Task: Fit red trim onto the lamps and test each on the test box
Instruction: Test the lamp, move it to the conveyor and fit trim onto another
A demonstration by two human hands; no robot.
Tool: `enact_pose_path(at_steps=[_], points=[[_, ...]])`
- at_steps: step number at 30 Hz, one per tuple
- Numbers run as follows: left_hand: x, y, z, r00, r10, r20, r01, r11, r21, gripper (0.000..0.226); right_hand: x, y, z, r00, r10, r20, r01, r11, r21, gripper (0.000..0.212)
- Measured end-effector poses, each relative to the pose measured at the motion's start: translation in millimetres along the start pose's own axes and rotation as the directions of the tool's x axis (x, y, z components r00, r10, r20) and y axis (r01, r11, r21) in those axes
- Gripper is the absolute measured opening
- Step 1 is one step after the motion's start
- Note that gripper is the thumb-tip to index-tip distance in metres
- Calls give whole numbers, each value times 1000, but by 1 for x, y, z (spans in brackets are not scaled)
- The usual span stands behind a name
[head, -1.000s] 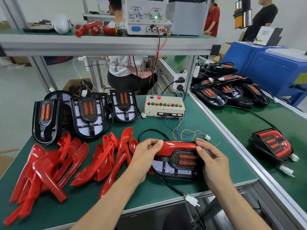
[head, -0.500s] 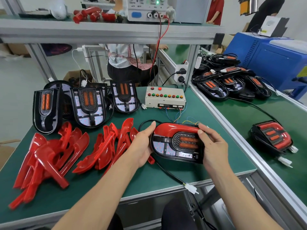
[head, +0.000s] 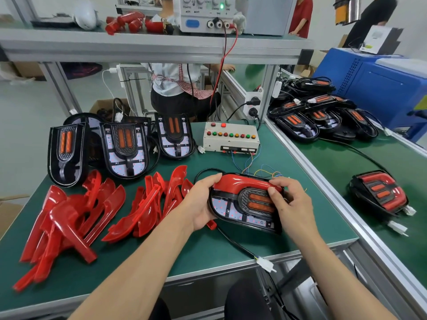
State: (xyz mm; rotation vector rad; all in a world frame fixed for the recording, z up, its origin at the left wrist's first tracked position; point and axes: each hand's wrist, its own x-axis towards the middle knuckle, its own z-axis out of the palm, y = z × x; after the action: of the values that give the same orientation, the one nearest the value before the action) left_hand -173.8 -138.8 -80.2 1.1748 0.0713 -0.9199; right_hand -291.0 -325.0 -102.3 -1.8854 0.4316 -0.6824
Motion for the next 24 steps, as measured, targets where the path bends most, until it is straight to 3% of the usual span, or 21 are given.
enact_pose_path(at_steps=[11,17,24], points=[[0,-6,-2,1000,17,26,-18,999,26,48,-1,2,-6,999,-49,10,49,999,4,27],[4,-10,-2,991,128,-30,-124,987,106,50,-1,5,-5,999,-45,13,45,999,14,28],[7,-13,-5,995,90,-40,-90,996,-9,29,-1,7,-6,994,-103,27,103,995,-3,27]])
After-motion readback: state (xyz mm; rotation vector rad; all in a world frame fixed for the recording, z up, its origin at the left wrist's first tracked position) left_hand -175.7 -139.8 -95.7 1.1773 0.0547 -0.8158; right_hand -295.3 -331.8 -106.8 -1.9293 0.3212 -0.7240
